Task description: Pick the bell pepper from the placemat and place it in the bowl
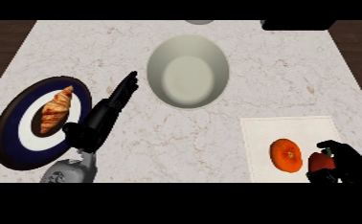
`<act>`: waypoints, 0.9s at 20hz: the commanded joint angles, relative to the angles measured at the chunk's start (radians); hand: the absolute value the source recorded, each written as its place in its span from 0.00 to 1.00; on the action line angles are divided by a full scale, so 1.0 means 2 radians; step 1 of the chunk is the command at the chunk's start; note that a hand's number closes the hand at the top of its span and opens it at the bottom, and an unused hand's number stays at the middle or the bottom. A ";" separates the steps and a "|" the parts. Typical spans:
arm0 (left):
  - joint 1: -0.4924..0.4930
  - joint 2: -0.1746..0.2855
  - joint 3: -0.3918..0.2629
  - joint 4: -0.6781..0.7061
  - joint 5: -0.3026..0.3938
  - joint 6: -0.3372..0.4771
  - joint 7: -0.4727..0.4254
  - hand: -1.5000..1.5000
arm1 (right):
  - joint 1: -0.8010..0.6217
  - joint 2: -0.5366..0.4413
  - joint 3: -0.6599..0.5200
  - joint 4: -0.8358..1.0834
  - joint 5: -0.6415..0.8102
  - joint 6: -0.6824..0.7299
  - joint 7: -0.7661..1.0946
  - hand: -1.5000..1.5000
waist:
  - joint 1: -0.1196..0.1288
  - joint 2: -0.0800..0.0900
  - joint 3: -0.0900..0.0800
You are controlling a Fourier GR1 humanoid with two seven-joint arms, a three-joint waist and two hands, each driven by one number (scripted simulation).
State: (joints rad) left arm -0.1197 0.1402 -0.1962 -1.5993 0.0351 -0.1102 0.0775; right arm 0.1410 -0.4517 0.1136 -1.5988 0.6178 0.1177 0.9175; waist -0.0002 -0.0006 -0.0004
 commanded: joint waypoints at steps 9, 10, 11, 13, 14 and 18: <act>-0.013 -0.021 0.020 0.006 -0.017 -0.021 0.012 0.50 | -0.006 0.029 -0.029 0.003 0.077 -0.007 -0.042 1.00 | -0.001 0.000 0.000; 0.036 -0.035 -0.019 -0.007 -0.052 0.004 -0.019 0.50 | -0.039 0.028 -0.028 0.023 0.080 -0.011 -0.030 1.00 | 0.001 0.000 0.000; -0.014 -0.013 0.019 0.016 -0.018 -0.018 -0.010 0.50 | -0.053 0.071 0.055 0.008 0.124 -0.031 -0.016 1.00 | 0.003 0.001 0.000; -0.013 -0.027 -0.010 -0.002 -0.018 -0.023 0.008 0.50 | -0.122 0.122 0.136 -0.009 0.144 0.008 0.019 1.00 | 0.045 0.003 -0.001; -0.019 -0.025 -0.014 0.013 -0.015 -0.035 -0.003 0.50 | -0.146 0.149 0.164 -0.003 0.149 0.007 0.011 1.00 | 0.060 0.009 -0.002; -0.041 -0.030 -0.026 0.012 -0.016 -0.044 0.006 0.50 | -0.256 0.220 0.223 0.045 0.192 0.044 0.053 1.00 | 0.093 0.012 -0.003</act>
State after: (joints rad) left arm -0.1696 0.0897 -0.2272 -1.5822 0.0007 -0.1793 0.0797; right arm -0.1932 -0.1420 0.4320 -1.5664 0.9184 0.1539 0.9399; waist 0.1359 0.0173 -0.0048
